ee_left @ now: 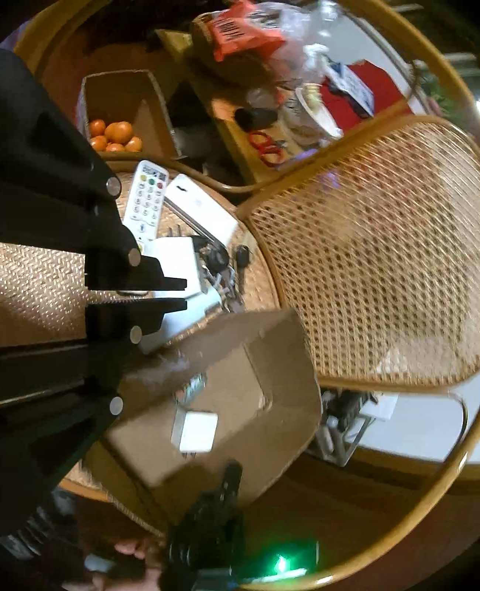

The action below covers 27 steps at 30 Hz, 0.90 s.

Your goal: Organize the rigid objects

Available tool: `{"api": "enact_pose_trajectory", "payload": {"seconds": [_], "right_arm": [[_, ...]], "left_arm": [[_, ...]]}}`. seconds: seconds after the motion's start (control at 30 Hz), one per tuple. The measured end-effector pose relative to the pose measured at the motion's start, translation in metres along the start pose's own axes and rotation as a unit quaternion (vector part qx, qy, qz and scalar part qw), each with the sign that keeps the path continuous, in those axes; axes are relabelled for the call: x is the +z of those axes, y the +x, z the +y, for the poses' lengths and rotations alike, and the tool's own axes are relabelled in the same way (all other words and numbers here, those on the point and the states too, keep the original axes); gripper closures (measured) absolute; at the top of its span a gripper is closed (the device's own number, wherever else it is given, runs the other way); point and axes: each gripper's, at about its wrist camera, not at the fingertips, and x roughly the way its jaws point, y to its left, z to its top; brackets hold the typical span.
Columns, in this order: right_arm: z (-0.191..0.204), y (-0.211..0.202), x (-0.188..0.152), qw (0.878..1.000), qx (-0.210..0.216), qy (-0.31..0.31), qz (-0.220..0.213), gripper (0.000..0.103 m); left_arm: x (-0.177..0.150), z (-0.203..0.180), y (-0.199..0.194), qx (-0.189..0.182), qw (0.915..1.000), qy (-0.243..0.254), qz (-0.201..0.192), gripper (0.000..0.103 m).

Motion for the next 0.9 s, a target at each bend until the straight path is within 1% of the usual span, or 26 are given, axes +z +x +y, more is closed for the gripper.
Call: {"api": "enact_pose_trajectory", "payload": {"seconds": [0.03,0.07,0.1,0.13,0.17,0.2,0.23,0.4,0.47,0.67,0.73,0.8,0.83,0.87,0.9], "right_arm": [[0.000,0.000,0.000,1.000,0.000,0.000,0.000,0.099],[-0.001,0.000,0.000,1.000,0.000,-0.001,0.000,0.099],[-0.001,0.001,0.000,1.000,0.000,0.000,0.001,0.099],[-0.001,0.001,0.000,1.000,0.001,0.000,0.001,0.099],[-0.001,0.001,0.000,1.000,0.001,0.001,0.001,0.099],[-0.002,0.001,0.001,1.000,0.002,0.003,0.001,0.099],[-0.002,0.001,0.001,1.000,0.002,0.003,0.002,0.099],[-0.004,0.002,0.002,1.000,0.003,0.003,0.003,0.099],[-0.005,0.002,0.002,1.000,0.004,0.002,0.003,0.099],[-0.005,0.002,0.002,1.000,0.004,0.002,0.002,0.099],[-0.004,0.002,0.002,1.000,0.003,0.001,0.003,0.099],[-0.004,0.003,0.002,1.000,0.004,0.001,0.004,0.099],[-0.004,0.003,0.002,1.000,0.004,0.001,0.004,0.099],[-0.004,0.003,0.002,1.000,0.004,0.001,0.004,0.099],[-0.005,0.003,0.002,1.000,0.004,0.001,0.003,0.099]], "left_arm": [[-0.004,0.001,0.009,-0.004,0.9999,0.003,0.014,0.092],[-0.007,0.003,0.016,-0.011,0.9997,0.006,0.019,0.088],[-0.010,0.004,0.021,-0.016,0.9997,0.006,0.017,0.076],[-0.013,0.003,0.030,-0.013,0.9997,0.005,0.019,0.054],[-0.015,0.006,0.036,-0.008,0.9997,0.005,0.023,0.040],[-0.017,0.006,0.042,0.004,0.9997,0.005,0.025,0.024],[-0.019,0.007,0.048,0.014,0.9997,0.004,0.021,0.023],[-0.018,0.012,0.071,0.016,0.9997,-0.013,0.016,0.023],[-0.014,0.017,0.086,0.025,0.9993,-0.016,0.024,0.023],[-0.011,0.030,0.121,0.030,0.9980,-0.034,0.044,0.023],[-0.013,0.035,0.133,0.011,0.9974,-0.042,0.058,0.027],[-0.015,0.035,0.137,0.009,0.9975,-0.037,0.059,0.028],[-0.015,0.034,0.137,0.009,0.9977,-0.031,0.059,0.039],[-0.014,0.033,0.136,-0.006,0.9976,-0.033,0.060,0.043],[-0.014,0.034,0.134,-0.012,0.9972,-0.043,0.061,0.044]]}}
